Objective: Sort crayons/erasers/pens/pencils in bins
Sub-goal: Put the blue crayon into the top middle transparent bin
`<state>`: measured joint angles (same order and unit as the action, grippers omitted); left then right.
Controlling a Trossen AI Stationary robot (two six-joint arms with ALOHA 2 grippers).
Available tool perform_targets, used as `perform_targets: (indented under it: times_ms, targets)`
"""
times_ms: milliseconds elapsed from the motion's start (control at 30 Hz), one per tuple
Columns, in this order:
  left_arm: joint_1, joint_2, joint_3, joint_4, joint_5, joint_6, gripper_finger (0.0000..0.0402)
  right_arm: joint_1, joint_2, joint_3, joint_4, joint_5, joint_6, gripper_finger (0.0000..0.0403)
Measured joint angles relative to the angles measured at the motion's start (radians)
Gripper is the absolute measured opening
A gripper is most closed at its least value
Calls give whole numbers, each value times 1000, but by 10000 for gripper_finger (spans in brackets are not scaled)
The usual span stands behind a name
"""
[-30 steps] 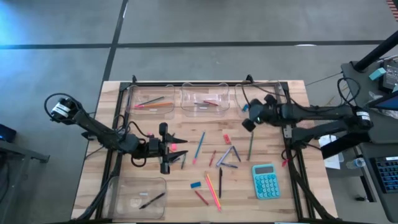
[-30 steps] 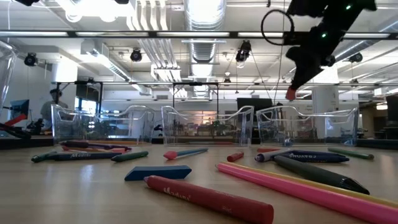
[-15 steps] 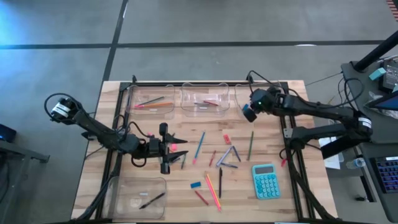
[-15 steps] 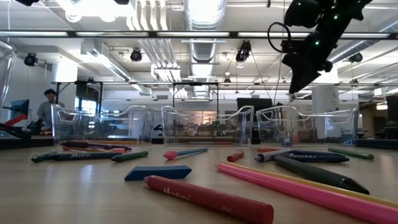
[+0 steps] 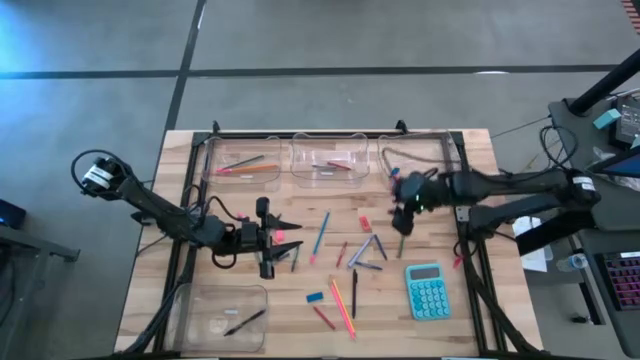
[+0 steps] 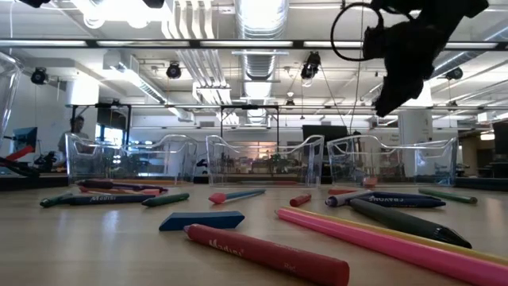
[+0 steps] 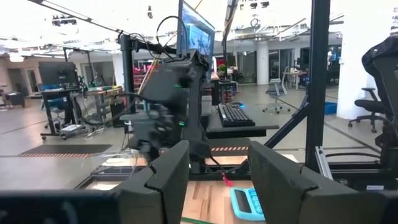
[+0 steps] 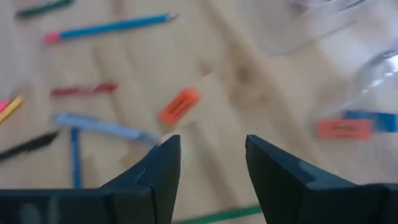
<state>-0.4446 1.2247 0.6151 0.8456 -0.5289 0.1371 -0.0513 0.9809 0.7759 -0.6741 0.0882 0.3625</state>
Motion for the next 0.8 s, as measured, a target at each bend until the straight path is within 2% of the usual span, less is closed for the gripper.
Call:
perform_targets:
  times_ms: [167, 300, 567, 800]
  targets:
    - [0, 0, 0, 0, 0, 0, 150, 193, 75, -6, 4, 113, 125, 171]
    - [0, 0, 0, -1, 0, 0, 150, 277, 164, -11, 22, 134, 214, 171]
    - [0, 0, 0, 0, 0, 0, 150, 304, 366, -21, 106, 156, 274, 171]
    - [0, 0, 0, -1, 0, 0, 150, 304, 449, -28, 225, 101, 276, 171]
